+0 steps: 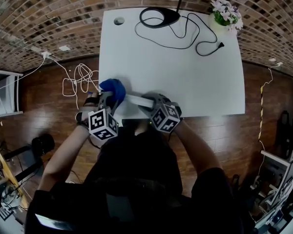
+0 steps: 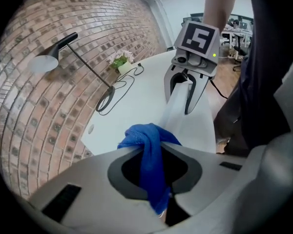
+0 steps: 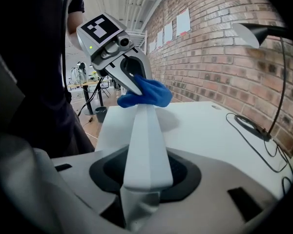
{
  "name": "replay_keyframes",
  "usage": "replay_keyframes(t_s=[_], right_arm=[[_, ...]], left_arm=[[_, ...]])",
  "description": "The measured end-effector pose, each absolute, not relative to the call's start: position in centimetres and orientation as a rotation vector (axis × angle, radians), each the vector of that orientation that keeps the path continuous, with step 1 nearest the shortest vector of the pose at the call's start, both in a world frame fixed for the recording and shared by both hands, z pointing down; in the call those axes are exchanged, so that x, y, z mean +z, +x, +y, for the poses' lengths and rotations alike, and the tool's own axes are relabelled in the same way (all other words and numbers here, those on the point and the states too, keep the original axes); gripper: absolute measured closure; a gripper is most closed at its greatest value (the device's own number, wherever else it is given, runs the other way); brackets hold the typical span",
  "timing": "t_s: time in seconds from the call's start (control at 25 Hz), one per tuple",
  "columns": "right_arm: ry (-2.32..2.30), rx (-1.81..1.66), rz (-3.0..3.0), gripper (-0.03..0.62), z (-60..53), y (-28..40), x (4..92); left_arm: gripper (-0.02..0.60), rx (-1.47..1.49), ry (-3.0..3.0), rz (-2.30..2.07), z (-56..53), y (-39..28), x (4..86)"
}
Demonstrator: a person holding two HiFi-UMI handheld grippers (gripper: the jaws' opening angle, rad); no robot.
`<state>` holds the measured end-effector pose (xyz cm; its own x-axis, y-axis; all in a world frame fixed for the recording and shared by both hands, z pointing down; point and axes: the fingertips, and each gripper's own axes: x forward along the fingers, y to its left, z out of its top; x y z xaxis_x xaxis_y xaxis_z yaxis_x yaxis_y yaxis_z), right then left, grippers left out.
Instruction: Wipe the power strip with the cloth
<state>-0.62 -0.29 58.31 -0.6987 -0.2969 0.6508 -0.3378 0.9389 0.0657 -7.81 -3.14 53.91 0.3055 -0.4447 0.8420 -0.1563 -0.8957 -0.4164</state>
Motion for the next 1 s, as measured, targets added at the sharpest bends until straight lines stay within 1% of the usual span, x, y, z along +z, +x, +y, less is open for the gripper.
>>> replay_keyframes(t_s=[0.32, 0.48, 1.0], right_arm=[[0.449, 0.061, -2.394, 0.439, -0.4, -0.7, 58.3], [0.445, 0.066, -2.394, 0.439, -0.3, -0.5, 58.4], [0.448, 0.055, -2.396, 0.439, -0.2, -1.0, 58.5]], left_arm=[[0.531, -1.539, -2.439, 0.756, -1.7, -4.9, 53.6], [0.532, -1.562, -2.435, 0.833, -1.9, -4.6, 53.0], [0.534, -1.612, -2.335, 0.705, -0.4, -1.5, 54.0]])
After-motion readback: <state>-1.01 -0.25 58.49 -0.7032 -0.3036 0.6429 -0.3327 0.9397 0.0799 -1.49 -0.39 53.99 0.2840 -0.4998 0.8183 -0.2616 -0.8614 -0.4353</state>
